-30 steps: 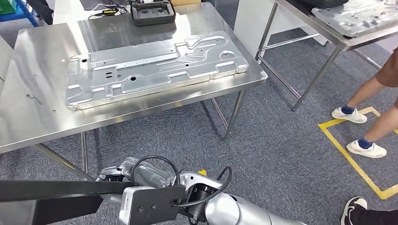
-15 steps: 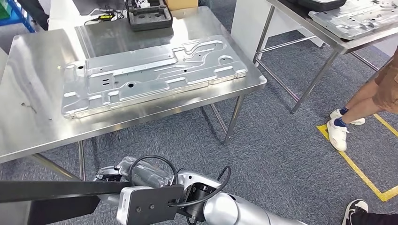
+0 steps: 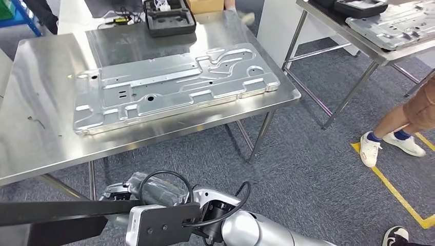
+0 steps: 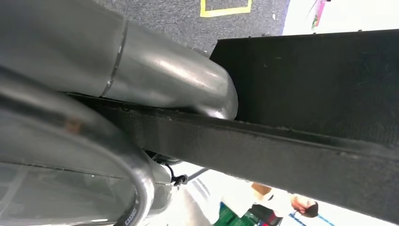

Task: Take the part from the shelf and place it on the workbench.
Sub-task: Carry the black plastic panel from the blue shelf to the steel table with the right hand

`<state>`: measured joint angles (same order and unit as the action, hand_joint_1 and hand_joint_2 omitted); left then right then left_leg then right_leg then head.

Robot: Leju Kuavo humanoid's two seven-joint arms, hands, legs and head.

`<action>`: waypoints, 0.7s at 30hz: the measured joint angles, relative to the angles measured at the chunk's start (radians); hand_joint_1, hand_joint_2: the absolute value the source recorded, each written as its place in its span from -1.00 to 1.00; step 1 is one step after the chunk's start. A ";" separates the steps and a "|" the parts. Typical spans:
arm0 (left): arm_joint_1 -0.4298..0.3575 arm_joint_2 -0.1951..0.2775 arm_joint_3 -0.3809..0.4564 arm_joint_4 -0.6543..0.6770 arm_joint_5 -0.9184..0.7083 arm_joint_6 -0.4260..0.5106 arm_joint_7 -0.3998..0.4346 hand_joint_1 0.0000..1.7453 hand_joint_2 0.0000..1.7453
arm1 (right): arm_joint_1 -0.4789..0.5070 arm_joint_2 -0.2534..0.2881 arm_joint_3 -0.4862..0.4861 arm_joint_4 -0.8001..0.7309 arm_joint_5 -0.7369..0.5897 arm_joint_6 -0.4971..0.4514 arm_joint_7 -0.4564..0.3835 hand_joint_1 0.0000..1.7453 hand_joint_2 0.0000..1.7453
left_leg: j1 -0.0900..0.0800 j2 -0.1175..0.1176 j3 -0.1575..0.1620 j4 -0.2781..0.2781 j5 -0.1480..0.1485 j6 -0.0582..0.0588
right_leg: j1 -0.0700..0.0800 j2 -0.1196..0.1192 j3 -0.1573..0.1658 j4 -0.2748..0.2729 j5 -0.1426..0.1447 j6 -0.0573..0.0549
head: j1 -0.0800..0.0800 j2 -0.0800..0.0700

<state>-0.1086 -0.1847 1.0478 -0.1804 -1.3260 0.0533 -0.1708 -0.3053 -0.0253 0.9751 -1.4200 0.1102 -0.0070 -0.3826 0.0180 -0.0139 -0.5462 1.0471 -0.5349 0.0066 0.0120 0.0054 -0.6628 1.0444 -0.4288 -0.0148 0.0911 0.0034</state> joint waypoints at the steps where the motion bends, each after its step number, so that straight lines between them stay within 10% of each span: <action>1: 0.000 0.000 0.000 0.000 0.000 0.000 0.000 -1.00 1.00 | -0.001 0.000 0.000 0.000 0.000 0.000 0.001 1.00 -1.00 | -0.001 0.000 0.002 -0.001 0.001 -0.006 | 0.002 0.001 0.004 -0.010 -0.004 -0.002 | 0.001 0.000; 5: 0.000 0.000 0.001 0.000 0.000 0.000 0.000 -1.00 1.00 | -0.002 0.005 0.000 0.000 -0.001 0.000 0.001 1.00 -1.00 | -0.002 0.004 0.003 0.033 -0.008 -0.017 | -0.010 0.003 0.040 -0.034 -0.006 -0.014 | 0.000 0.000; 10: 0.002 0.001 0.001 0.000 0.000 0.001 0.000 -1.00 1.00 | -0.003 0.010 0.002 0.001 -0.001 0.006 0.002 1.00 -1.00 | 0.006 0.005 -0.142 0.264 -0.088 -0.033 | -0.014 0.006 0.081 -0.041 -0.032 -0.027 | -0.003 0.000; 15: 0.004 0.005 0.001 0.000 0.000 0.000 -0.005 -1.00 1.00 | -0.004 0.014 0.005 0.002 -0.001 0.008 0.002 1.00 -1.00 | 0.016 0.006 -0.094 0.030 0.087 -0.040 | -0.016 0.010 0.122 -0.036 -0.068 -0.006 | -0.005 0.000; 21: 0.006 0.006 0.002 0.000 0.001 -0.001 0.000 -1.00 1.00 | -0.009 0.018 0.011 0.006 -0.001 0.009 0.003 1.00 -1.00 | 0.013 0.007 -0.084 0.002 0.073 -0.003 | -0.019 0.007 0.091 0.029 -0.118 0.026 | -0.004 0.000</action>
<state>-0.1030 -0.1787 1.0502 -0.1808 -1.3252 0.0523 -0.1709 -0.3146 -0.0070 0.9857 -1.4140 0.1091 0.0019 -0.3798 0.0313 -0.0068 -0.6301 1.0489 -0.4615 0.0036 -0.0069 0.0121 -0.5722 1.0738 -0.5471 0.0112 0.0873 0.0034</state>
